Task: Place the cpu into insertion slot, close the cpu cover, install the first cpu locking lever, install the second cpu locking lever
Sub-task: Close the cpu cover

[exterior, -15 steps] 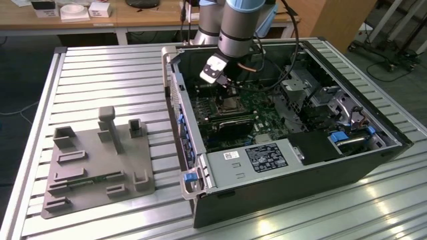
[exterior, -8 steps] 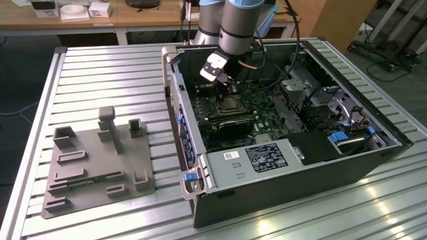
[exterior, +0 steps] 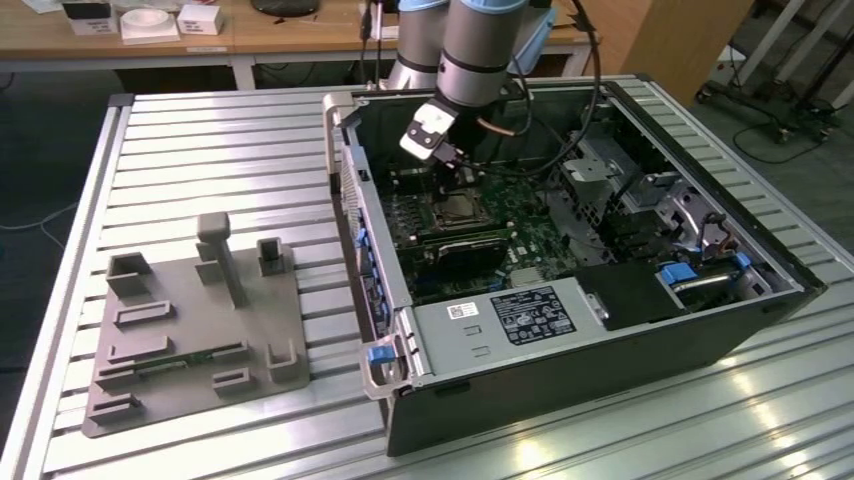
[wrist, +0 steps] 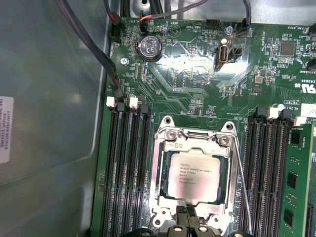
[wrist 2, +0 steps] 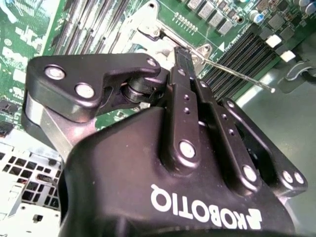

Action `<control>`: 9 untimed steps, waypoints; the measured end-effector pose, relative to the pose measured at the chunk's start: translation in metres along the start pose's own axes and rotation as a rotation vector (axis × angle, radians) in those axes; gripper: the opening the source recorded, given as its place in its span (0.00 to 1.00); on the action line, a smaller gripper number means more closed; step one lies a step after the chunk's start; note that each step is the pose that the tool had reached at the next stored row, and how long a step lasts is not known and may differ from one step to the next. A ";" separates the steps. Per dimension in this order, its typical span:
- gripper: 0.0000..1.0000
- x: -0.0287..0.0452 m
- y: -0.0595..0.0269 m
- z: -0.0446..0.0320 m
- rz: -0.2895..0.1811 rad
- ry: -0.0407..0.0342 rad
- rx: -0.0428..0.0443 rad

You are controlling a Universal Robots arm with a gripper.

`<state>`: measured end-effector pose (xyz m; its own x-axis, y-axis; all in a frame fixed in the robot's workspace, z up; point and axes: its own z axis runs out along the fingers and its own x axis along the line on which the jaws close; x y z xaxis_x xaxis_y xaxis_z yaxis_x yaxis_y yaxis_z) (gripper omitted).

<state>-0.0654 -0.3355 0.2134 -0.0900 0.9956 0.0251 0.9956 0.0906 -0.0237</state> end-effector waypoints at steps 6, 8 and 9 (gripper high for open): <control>0.11 0.0000 -0.0024 0.0061 -0.003 0.0022 0.0000; 0.11 0.0000 -0.0024 0.0093 -0.004 0.0023 0.0002; 0.11 0.0000 -0.0023 0.0108 -0.004 0.0024 0.0003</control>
<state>-0.0680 -0.3355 0.2026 -0.0943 0.9952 0.0276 0.9952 0.0949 -0.0238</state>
